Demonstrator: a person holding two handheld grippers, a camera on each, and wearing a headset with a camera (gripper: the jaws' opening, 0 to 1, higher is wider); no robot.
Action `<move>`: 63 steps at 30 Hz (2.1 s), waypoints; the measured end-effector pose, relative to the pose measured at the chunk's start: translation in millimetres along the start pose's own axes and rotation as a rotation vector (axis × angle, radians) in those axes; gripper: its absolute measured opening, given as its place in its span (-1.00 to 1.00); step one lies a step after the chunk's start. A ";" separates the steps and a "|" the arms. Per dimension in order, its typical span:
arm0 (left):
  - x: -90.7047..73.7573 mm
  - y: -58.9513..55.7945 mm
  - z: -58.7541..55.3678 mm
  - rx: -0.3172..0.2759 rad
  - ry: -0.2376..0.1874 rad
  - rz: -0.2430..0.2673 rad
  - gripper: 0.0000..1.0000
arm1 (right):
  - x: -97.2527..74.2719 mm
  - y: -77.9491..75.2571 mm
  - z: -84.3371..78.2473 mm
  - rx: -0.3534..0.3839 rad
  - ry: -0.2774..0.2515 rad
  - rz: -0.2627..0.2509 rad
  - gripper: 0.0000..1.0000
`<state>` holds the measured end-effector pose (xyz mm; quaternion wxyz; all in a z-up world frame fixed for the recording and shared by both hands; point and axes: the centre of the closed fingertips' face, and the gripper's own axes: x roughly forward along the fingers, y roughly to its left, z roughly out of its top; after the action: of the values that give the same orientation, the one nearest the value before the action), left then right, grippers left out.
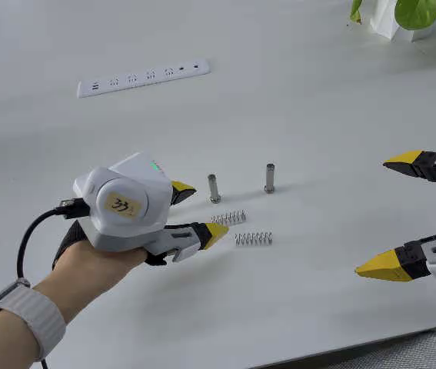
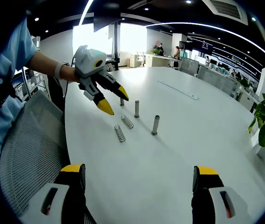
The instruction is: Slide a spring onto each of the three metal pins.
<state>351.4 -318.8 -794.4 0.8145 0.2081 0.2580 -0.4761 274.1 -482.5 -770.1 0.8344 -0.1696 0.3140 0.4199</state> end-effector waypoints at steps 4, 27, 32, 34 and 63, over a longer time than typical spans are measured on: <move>5.5 -1.5 -2.3 0.000 0.018 -0.013 -0.29 | -1.8 1.3 -1.6 0.013 -0.005 -0.004 0.90; 31.7 -3.2 -20.4 0.042 0.155 -0.067 -0.59 | -5.3 4.3 -16.1 0.075 -0.018 -0.013 0.89; 36.1 -4.5 -22.3 0.059 0.176 -0.087 -0.67 | -5.6 4.6 -18.1 0.086 -0.021 -0.017 0.89; 36.5 -4.7 -22.2 0.068 0.179 -0.092 -0.68 | -5.4 4.8 -18.7 0.089 -0.020 -0.017 0.88; 35.3 -4.8 -30.5 0.046 0.227 -0.114 -0.86 | 1.3 9.8 -14.6 0.095 -0.031 0.000 0.86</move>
<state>355.0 -326.7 -840.5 0.7465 0.2644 0.3491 -0.5009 261.2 -483.9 -782.0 0.8463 -0.1233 0.3207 0.4071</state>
